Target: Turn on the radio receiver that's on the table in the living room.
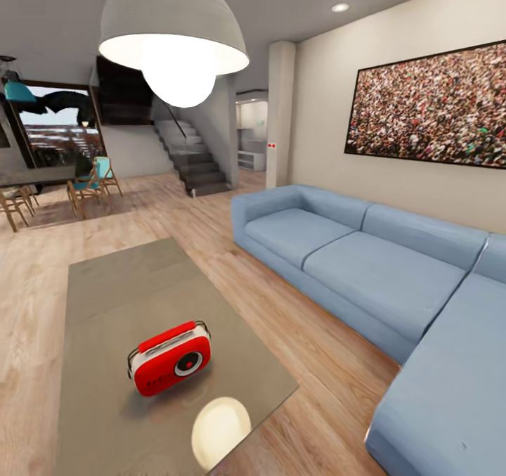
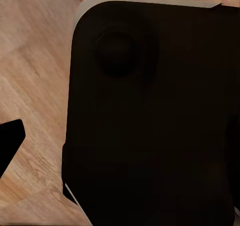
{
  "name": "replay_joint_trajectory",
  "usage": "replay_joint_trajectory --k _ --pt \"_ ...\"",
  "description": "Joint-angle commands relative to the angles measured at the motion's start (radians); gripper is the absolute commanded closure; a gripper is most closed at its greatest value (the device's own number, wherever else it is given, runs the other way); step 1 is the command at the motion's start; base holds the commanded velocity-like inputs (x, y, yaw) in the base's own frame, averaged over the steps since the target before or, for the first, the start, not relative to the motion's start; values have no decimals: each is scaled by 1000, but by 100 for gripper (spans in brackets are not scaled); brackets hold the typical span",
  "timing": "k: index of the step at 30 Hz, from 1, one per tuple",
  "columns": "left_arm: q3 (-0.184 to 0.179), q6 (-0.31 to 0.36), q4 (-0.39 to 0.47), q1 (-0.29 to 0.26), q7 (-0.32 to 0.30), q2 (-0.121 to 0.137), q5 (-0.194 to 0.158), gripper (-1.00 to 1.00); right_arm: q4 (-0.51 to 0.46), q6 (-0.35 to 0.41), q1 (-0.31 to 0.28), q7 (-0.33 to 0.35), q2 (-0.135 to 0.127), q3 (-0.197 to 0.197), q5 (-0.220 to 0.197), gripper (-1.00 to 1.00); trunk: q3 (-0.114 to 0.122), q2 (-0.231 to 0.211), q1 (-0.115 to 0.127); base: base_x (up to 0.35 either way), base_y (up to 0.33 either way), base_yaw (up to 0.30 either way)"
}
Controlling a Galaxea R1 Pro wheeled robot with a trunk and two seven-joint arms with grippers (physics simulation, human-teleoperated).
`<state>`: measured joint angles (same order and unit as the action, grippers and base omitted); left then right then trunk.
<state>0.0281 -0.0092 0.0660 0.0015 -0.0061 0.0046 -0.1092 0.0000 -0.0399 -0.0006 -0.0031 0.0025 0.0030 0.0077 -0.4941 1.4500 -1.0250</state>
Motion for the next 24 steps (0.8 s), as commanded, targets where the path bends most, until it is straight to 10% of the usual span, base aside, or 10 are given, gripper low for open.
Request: replay_joint_trajectory --k 1,24 --pt "0 0 0 0 0 0 0 -100 0 0 0 0 0 0 0 -100 0 0 0 0 0 275" --pt "-1 0 0 0 0 0 -1 -100 0 1 0 1 -1 1 1 -100 0 0 0 25 -20 223"
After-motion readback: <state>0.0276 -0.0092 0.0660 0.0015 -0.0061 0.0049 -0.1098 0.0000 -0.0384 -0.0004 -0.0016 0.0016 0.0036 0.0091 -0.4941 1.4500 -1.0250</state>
